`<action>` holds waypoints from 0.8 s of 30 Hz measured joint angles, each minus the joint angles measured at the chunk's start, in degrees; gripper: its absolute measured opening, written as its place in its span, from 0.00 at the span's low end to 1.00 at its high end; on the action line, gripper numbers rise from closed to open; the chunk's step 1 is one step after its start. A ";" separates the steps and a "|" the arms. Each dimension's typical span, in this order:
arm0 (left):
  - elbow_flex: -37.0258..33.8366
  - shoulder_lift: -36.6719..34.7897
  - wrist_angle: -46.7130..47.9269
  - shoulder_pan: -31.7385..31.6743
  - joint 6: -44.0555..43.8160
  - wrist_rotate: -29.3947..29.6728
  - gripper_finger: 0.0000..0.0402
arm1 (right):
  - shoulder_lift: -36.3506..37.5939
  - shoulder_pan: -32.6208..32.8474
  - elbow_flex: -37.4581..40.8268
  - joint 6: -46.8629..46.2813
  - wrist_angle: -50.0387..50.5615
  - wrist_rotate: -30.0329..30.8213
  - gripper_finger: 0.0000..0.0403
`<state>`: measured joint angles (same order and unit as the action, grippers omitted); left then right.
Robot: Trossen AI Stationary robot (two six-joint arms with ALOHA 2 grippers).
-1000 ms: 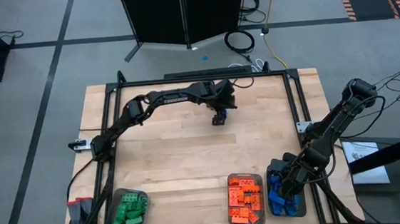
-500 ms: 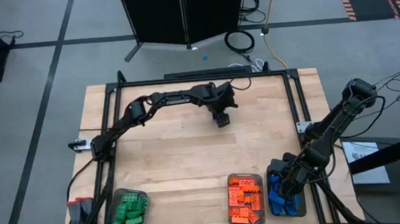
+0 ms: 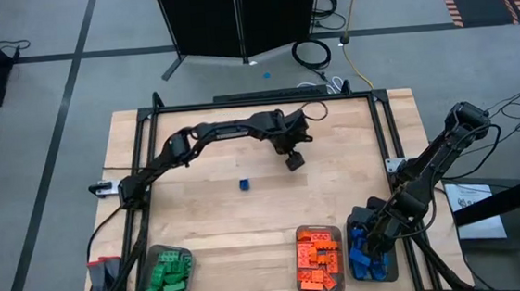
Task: Sort blocks
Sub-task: Put the blue game piece into the right black bin
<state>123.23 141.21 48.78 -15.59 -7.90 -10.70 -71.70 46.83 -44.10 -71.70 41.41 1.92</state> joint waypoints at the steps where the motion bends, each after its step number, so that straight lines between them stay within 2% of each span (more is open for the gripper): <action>1: 1.46 -0.26 0.52 0.45 0.97 -1.54 0.73 | 0.00 0.00 0.00 0.49 0.16 0.11 0.84; 3: 4.24 -1.70 4.32 1.20 3.45 -4.16 0.73 | -0.02 0.00 -0.02 1.27 0.85 0.59 0.84; 5: 6.78 -3.42 9.91 2.11 5.87 -4.31 0.73 | 0.00 0.00 -0.02 1.39 1.21 1.20 0.84; 10: 7.45 -9.44 24.55 4.71 7.49 5.93 0.73 | -0.02 -0.01 -0.04 1.44 1.37 1.56 0.84; 12: 7.01 -11.84 30.19 5.97 10.78 9.91 0.73 | -0.02 0.00 -0.04 1.44 1.42 2.13 0.84; 14: 4.84 -13.80 32.78 7.05 13.53 11.04 0.73 | -0.02 -0.02 -0.04 1.02 1.61 3.12 0.84; 18: -6.33 -20.51 28.06 8.35 16.38 10.33 0.73 | -0.02 0.05 -0.04 0.92 1.62 4.13 0.84; 24: -34.76 -37.14 7.71 8.22 13.39 11.12 0.73 | -0.01 0.05 -0.04 1.87 1.80 4.32 0.84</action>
<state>88.47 104.07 56.49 -7.37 5.48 0.42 -71.71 46.87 -44.14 -69.83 43.20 6.24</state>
